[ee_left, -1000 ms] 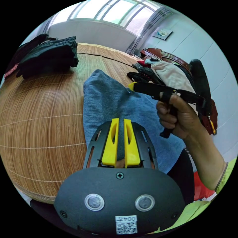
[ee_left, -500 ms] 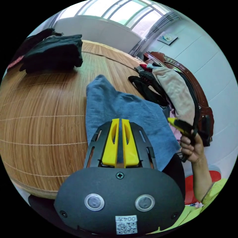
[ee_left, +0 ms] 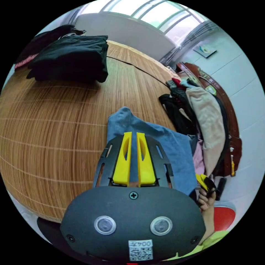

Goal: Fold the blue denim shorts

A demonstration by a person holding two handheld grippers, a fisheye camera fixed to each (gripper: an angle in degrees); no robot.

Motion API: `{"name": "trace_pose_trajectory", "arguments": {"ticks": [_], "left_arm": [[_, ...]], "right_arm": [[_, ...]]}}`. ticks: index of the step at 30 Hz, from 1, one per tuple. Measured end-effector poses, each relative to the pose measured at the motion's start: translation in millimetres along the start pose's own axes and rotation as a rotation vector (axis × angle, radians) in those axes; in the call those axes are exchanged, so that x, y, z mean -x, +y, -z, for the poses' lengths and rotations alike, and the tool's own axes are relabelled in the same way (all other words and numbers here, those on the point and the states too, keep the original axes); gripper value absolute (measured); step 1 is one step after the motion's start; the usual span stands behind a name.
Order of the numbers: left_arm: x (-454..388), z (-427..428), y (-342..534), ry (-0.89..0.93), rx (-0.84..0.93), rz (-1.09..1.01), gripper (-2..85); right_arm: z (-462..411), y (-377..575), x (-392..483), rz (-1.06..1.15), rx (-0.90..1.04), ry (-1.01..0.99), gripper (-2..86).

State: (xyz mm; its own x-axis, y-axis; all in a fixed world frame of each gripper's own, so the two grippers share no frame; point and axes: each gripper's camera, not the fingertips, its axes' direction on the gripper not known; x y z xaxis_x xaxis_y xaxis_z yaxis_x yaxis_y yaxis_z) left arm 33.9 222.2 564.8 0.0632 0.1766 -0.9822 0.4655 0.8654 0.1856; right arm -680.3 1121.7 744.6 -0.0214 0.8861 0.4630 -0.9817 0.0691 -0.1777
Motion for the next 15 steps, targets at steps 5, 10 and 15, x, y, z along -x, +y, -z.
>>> {"name": "trace_pose_trajectory", "arguments": {"ticks": [5,10,15], "left_arm": [[49.9,63.2,99.2,0.201,-0.066,0.091,6.8],[74.8,69.8,198.1,0.194,0.008,0.140,9.6],[76.6,52.4,235.4,0.277,0.037,0.208,11.5]], "right_arm": [[20.1,44.3,-32.4,-0.128,-0.037,-0.221,12.7],[22.2,87.7,-19.2,-0.090,-0.056,-0.277,11.8],[2.2,116.1,-5.3,-0.056,0.046,-0.294,11.0]]}}
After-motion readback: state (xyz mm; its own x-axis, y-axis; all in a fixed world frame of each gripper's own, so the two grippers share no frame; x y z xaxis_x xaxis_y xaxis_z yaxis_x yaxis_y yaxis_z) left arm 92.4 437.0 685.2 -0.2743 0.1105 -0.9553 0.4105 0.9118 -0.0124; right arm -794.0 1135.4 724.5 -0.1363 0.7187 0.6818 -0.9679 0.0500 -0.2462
